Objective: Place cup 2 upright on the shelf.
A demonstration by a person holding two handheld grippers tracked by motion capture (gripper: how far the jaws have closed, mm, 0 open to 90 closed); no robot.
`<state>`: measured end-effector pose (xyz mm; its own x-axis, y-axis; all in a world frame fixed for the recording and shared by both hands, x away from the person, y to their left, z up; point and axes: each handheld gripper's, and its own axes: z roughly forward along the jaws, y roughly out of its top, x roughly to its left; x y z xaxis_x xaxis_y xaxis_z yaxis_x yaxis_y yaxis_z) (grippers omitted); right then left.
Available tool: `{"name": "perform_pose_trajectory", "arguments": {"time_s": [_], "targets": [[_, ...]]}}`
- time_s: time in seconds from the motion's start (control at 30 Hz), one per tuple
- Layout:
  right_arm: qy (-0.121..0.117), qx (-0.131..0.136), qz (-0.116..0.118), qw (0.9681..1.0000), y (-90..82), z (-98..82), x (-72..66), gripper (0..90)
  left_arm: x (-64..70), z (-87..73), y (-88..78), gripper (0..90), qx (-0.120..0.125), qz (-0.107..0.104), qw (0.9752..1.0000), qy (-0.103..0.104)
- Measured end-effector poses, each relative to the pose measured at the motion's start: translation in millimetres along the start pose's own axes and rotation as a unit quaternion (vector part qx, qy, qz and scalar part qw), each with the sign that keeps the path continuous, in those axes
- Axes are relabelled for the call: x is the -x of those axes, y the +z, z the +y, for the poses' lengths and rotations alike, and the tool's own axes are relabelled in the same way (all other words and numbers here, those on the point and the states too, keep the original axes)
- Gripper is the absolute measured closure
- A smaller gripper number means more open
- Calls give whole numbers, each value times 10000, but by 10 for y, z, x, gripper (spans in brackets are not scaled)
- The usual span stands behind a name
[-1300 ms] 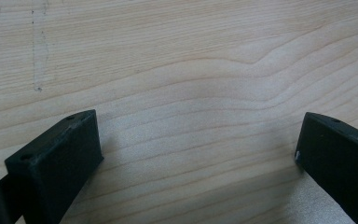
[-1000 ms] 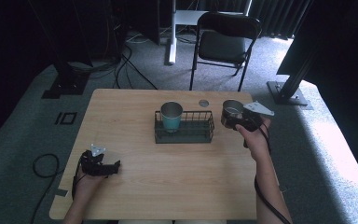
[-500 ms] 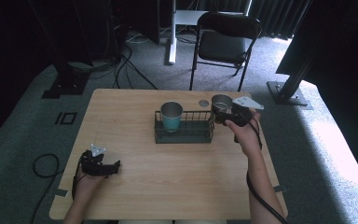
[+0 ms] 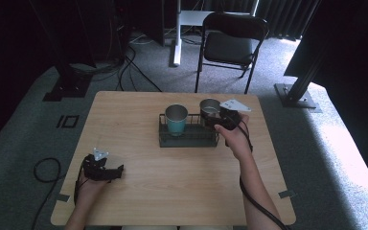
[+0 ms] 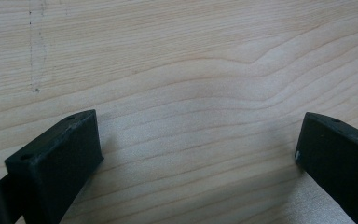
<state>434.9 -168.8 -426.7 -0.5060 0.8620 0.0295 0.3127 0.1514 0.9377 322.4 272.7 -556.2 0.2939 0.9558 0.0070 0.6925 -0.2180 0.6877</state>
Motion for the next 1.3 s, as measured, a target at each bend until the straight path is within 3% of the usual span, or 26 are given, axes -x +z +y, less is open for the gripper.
{"name": "perform_pose_trajectory", "arguments": {"time_s": [0.6, 1.3], "targets": [[72, -247, -13, 9997, 298, -281, -85, 181, -5, -2, -2, 8, -5, -16, 10000, 24], [-104, -456, -41, 9989, 388, -426, -142, 180, -5, -2, -2, 8, -5, -16, 10000, 25]]}}
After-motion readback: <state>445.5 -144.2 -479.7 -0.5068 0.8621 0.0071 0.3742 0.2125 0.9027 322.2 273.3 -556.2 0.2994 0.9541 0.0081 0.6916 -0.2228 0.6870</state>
